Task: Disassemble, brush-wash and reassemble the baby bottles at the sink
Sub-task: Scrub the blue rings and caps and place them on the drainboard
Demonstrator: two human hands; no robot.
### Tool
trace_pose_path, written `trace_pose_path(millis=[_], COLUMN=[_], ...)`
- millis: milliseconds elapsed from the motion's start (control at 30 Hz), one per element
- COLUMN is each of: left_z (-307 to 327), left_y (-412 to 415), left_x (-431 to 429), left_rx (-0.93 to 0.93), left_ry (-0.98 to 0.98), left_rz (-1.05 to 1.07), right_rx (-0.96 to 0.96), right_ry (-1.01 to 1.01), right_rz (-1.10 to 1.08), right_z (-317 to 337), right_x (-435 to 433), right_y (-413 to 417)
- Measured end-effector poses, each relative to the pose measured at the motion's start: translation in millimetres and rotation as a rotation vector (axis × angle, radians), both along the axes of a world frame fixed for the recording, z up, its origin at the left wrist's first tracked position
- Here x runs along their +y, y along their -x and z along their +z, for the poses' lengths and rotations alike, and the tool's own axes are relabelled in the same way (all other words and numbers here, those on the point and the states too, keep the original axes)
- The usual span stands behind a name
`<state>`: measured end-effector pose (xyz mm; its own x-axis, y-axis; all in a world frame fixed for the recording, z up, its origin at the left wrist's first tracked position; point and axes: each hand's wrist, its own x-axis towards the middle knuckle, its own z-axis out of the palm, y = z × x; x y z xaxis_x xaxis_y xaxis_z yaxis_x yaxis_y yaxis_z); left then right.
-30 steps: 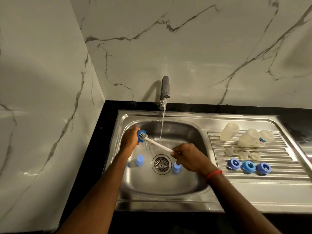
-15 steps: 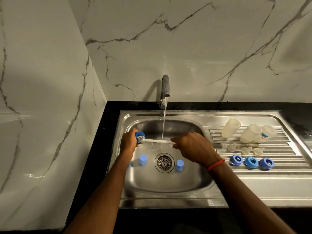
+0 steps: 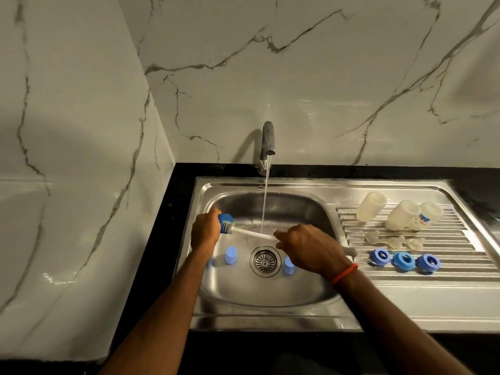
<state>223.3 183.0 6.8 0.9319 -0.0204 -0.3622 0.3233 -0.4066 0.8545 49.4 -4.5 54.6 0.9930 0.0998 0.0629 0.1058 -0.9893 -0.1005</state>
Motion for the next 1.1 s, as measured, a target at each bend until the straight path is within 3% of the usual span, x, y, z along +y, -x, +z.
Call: trace_pose_path(millis=[100,233,300,400,533,700,833,967,1100], left_z=[0,14,22,23,16,23,45,37,32], left_y=[6,-3,-10,-18,-11,-14,-23,-21,-17], left_x=[-2,-11,-15,-13,-8,-15,-20,-13,-17], left_rx=[0.016,-0.024,-0.062,-0.053,-0.054,-0.101,-0.17,-0.118,-0.125], left_ry=[0.002,0.012,0.013,0.025,0.0,-0.013,-0.039,-0.017,-0.009], left_rz=[-0.019,-0.016,-0.001,0.025,-0.014,-0.024,-0.002,0.027,-0.01], right_rx=[-0.043,-0.111,-0.063,0.033,0.045,-0.054,0.038,0.06,0.034], right_ry=[-0.026,-0.063,-0.1,-0.28,-0.359,-0.23,-0.384,-0.333,-0.334], right_rz=[-0.015,-0.213,-0.254,-0.196,-0.07,-0.322,-0.315,-0.209,-0.328], right_z=[10,-6,-19,-23,-7,-15,-21,4,8], right_x=[-15,-6,4,12,-1,2,22,8,-9], right_y=[-6,-5,-2,-1,-5,-8,-7,-15,-17])
